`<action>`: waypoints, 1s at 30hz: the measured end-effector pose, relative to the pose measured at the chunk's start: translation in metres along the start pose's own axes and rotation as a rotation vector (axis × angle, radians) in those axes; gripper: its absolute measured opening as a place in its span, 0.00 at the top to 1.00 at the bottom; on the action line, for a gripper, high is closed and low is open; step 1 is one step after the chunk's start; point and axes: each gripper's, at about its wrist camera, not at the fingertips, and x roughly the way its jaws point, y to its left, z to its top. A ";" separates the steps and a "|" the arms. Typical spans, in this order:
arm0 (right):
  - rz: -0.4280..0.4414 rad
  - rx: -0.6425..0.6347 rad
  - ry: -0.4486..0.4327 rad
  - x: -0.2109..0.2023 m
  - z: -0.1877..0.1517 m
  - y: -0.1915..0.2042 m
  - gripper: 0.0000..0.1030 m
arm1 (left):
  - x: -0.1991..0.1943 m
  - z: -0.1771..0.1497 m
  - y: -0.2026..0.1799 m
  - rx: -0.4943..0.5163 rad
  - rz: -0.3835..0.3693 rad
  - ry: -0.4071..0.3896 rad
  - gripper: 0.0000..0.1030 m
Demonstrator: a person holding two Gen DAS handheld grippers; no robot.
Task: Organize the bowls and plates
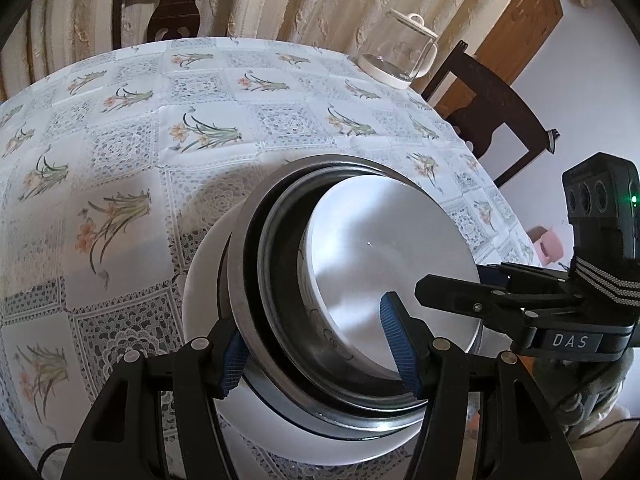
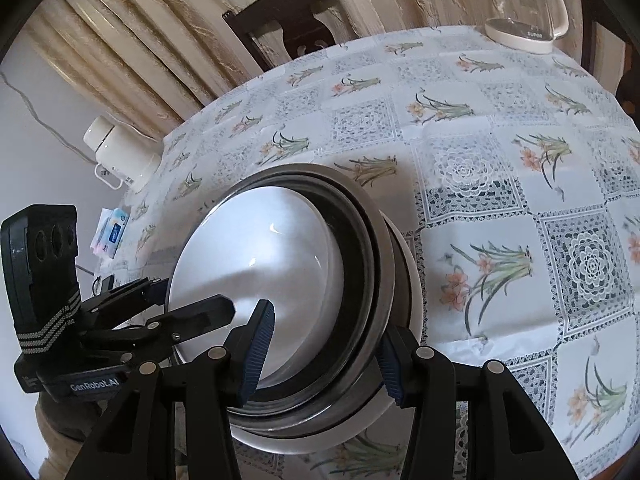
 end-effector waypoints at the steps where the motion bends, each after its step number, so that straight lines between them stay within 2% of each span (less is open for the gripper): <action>1: 0.001 -0.002 -0.019 -0.003 0.000 -0.001 0.49 | -0.001 -0.001 0.000 -0.005 -0.004 -0.002 0.40; 8: 0.026 0.055 -0.131 -0.022 0.006 -0.026 0.44 | -0.016 -0.004 0.012 -0.058 -0.040 -0.064 0.40; 13: 0.069 0.100 -0.115 -0.014 0.008 -0.038 0.44 | -0.017 -0.005 0.023 -0.112 -0.083 -0.088 0.40; 19: 0.109 0.117 -0.112 -0.005 0.011 -0.043 0.44 | -0.010 -0.005 0.021 -0.110 -0.091 -0.082 0.40; 30: 0.192 0.122 -0.193 -0.009 0.037 -0.036 0.44 | -0.023 0.002 0.029 -0.148 -0.108 -0.138 0.40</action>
